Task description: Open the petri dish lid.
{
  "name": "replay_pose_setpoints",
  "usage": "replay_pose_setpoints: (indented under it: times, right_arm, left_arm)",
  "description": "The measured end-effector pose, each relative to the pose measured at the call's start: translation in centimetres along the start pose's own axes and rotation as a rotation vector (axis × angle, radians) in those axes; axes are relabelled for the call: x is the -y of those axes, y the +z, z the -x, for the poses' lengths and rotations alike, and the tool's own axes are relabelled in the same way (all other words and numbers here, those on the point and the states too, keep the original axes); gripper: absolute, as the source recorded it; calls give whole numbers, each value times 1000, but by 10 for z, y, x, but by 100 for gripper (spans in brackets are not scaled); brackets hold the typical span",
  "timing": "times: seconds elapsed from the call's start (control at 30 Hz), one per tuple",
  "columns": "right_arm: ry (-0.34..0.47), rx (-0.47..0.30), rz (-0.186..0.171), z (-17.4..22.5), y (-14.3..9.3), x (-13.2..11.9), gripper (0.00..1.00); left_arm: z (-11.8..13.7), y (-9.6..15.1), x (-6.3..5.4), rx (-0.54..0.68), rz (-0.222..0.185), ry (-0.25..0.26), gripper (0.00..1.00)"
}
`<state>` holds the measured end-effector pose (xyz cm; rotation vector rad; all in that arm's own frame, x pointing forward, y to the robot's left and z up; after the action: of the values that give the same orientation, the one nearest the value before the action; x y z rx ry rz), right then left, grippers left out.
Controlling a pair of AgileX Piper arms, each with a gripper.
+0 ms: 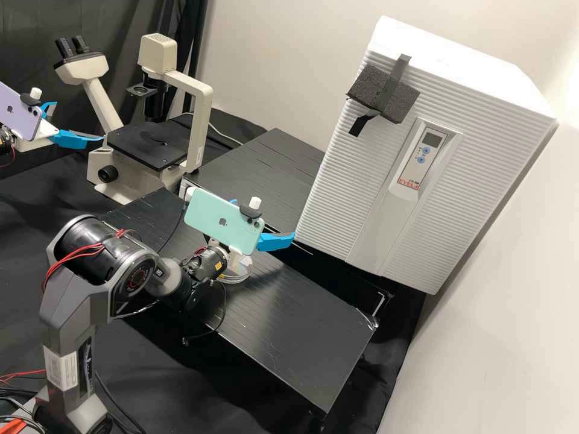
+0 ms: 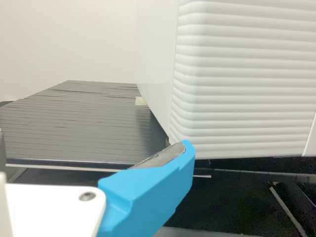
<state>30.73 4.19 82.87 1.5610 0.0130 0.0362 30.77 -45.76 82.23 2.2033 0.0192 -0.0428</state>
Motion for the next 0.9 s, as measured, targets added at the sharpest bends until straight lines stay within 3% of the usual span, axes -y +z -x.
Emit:
replay_pose_setpoints:
  times: [0.3,0.47,0.73,0.9]
  right_arm:
    - [2,-2,0,1,0,0,100]
    - [20,1,2,21,3,-3,100]
    - [140,-106,2,69,-10,-17,100]
    - [135,-123,-11,88,-9,-7,100]
  left_arm:
    - [0,0,0,0,0,0,100]
    - [0,0,0,0,0,0,100]
    - [0,0,0,0,0,0,100]
    - [0,0,0,0,0,0,100]
